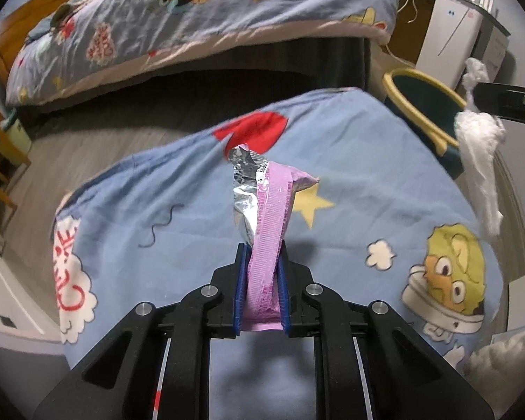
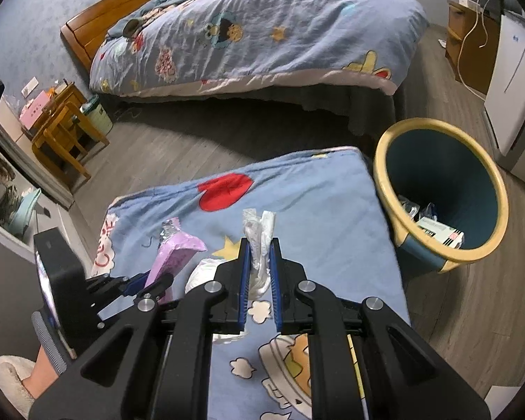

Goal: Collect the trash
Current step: 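Carry tissue and wrapper over the bin and open both tools to drop them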

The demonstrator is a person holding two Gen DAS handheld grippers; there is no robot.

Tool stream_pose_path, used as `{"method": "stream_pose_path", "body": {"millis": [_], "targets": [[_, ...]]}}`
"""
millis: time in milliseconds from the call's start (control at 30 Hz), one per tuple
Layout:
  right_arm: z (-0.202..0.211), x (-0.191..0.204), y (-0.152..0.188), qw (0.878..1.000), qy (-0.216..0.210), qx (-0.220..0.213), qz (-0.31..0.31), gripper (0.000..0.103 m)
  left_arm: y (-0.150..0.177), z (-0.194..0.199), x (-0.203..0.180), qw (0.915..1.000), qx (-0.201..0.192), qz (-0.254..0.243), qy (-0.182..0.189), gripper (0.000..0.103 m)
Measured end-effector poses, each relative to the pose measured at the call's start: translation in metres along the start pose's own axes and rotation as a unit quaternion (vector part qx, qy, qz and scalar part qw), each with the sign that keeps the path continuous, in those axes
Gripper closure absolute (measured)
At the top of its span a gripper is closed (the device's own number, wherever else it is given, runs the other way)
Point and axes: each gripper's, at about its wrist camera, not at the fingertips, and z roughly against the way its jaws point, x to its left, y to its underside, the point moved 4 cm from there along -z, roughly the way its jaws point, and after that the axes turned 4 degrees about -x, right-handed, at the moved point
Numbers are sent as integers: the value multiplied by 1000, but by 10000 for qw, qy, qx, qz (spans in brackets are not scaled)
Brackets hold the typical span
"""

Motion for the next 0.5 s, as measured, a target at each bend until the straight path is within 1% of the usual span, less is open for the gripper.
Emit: {"method": "stream_pose_path", "body": {"millis": [200,400,500], "targets": [[9,-22,-16,9995,12,-153,-265,93,-17,15,-16,9998,-184,-57,110,86],[14,-53,-33,9981,142,-325,-501,93,-30,19,-33,9996,-144,-220,137,86],[18,-75,-44,9965,220,-441,-672,93,-42,21,-44,9992,-169,-295,212,86]]}}
